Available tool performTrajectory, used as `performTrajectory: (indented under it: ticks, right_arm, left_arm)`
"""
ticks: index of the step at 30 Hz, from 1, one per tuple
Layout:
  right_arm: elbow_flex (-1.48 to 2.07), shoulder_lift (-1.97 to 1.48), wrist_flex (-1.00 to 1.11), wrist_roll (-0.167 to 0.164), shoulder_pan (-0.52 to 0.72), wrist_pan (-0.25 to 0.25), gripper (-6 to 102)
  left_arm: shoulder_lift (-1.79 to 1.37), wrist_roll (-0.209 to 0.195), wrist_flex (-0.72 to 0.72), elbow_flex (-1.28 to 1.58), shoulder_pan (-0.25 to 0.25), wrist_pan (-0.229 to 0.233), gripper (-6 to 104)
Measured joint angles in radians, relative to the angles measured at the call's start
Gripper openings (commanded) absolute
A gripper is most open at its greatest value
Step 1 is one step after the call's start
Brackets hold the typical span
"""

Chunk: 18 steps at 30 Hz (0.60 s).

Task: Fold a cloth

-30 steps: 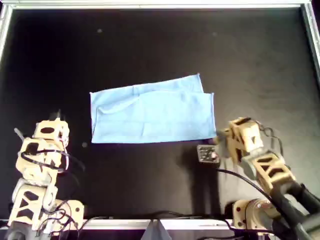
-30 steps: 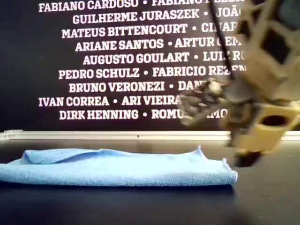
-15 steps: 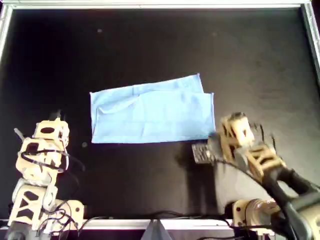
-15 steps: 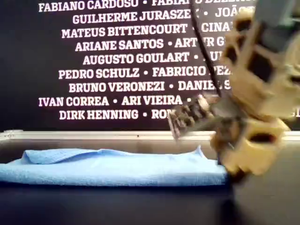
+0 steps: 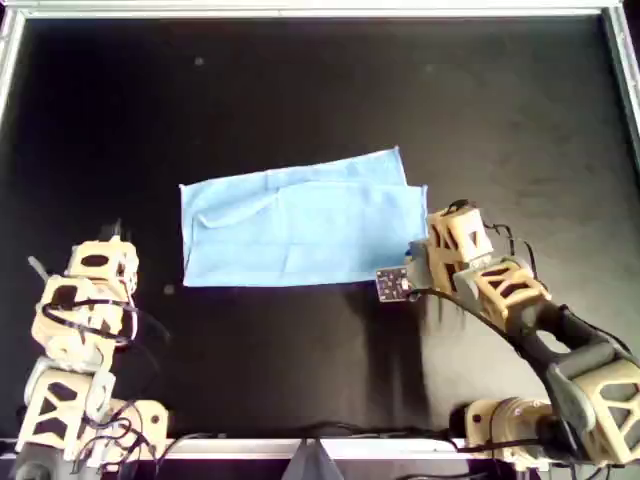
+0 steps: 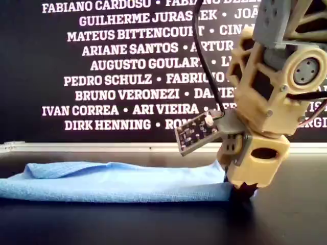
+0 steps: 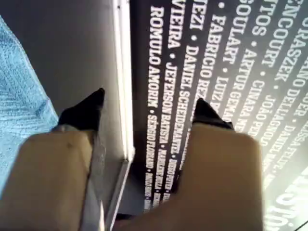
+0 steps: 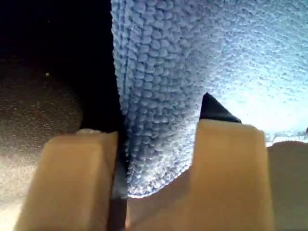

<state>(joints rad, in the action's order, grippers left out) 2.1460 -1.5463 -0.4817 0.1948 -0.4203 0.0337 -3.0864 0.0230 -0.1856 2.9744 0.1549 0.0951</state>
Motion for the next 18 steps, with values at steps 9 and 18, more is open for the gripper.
performTrajectory:
  ticks: [9, 18]
  right_arm:
    - [0.0, 0.002, 0.0, 0.0, 0.006, 0.008, 24]
    - [-0.011, 0.003, 0.0, 0.0, 0.006, 0.002, 1]
  left_arm:
    - [0.0, 0.0, 0.0, 0.0, 0.0, 0.005, 63]
    - [0.0, 0.0, 0.0, 0.0, 0.0, 0.008, 62]
